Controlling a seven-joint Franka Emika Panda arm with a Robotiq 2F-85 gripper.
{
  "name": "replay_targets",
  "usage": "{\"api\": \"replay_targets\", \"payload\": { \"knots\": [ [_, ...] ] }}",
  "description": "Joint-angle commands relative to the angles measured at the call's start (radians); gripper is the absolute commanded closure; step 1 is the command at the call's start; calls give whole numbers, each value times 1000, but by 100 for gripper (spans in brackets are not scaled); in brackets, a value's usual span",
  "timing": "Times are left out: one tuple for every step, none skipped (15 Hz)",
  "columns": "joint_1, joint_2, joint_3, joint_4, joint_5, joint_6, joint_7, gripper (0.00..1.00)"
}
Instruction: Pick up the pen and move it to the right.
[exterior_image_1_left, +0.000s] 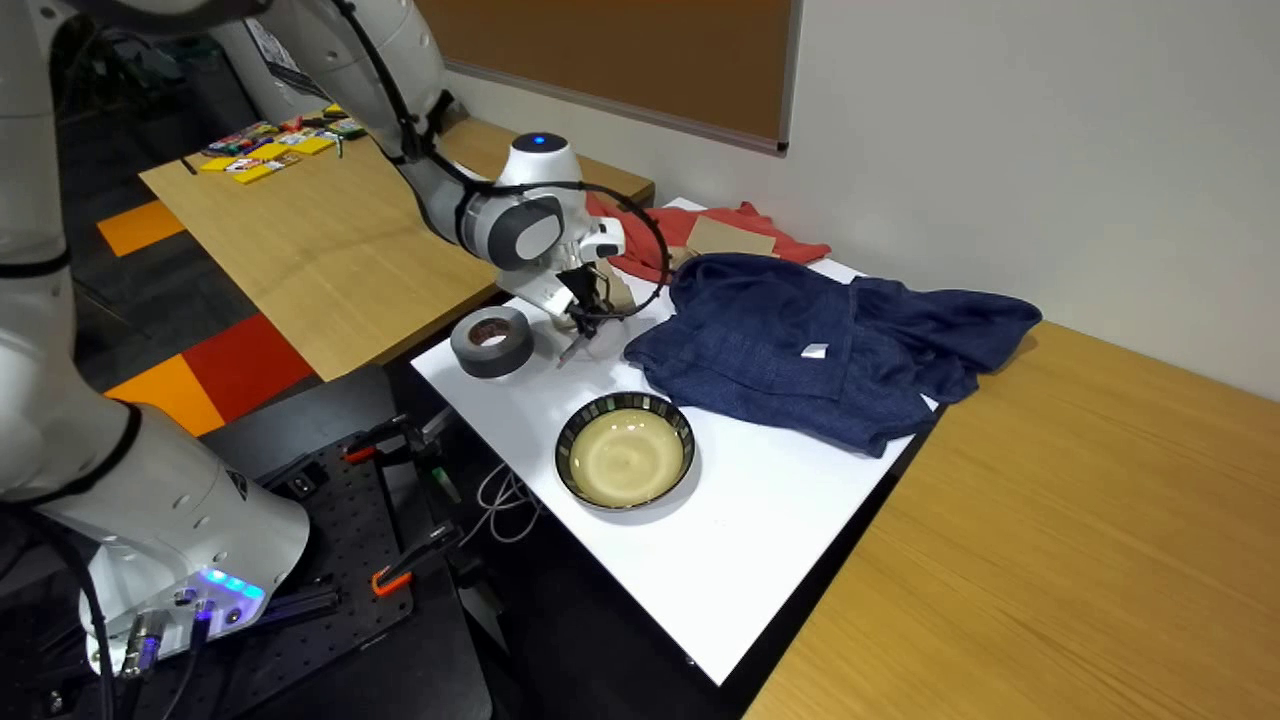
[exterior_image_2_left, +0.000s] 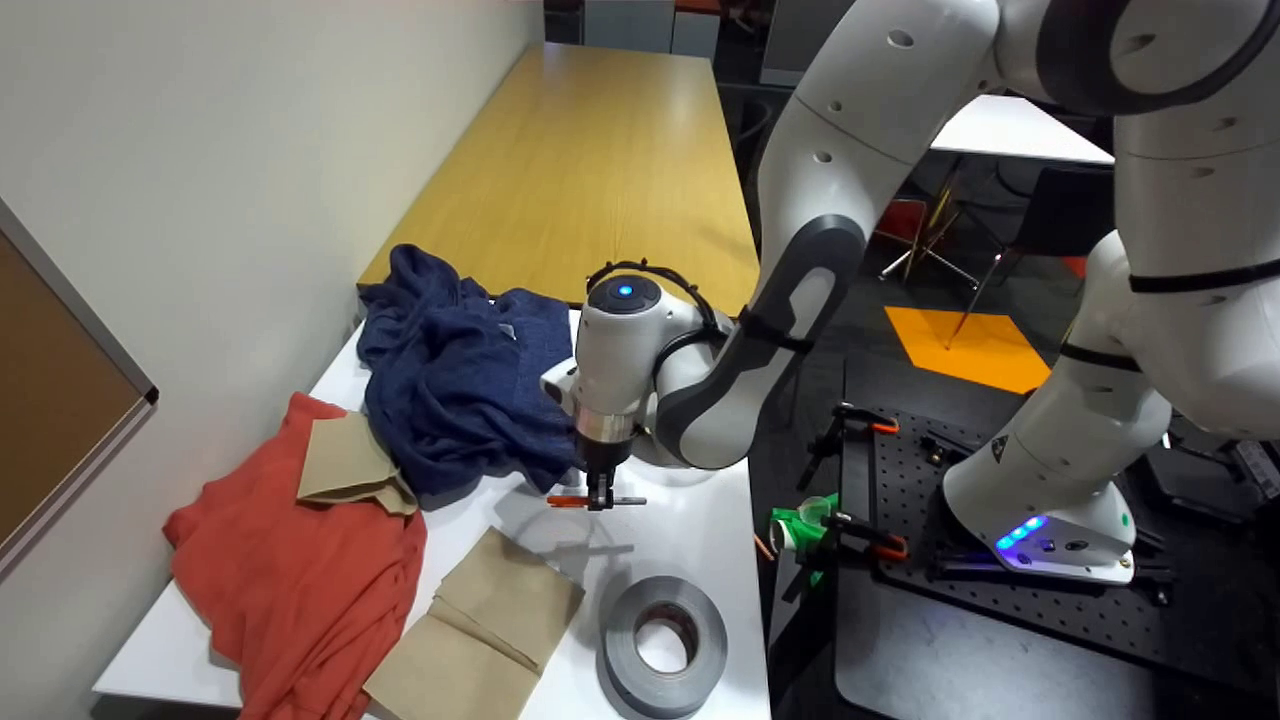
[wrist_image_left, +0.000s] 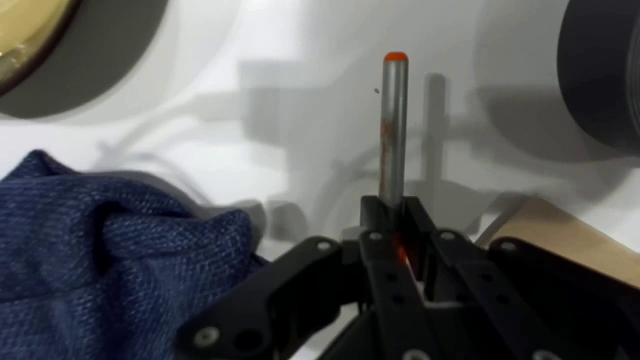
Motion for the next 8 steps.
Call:
{"api": "replay_targets", "payload": {
  "knots": [
    [56, -196, -70, -122, 49, -8, 138, 96],
    [78, -232, -102, -137, 45, -17, 186, 96],
    [103, -268, -141, -151, 29, -19, 239, 96],
    [136, -304, -192, -166, 1, -28, 300, 96],
    [168, -334, -245, -177, -34, -35, 365, 96],
    [198, -362, -297, -187, -78, -43, 434, 96],
    [228, -384, -351, -192, -139, -56, 514, 96],
    [274, -403, -418, -194, -197, -76, 593, 96]
  ]
}}
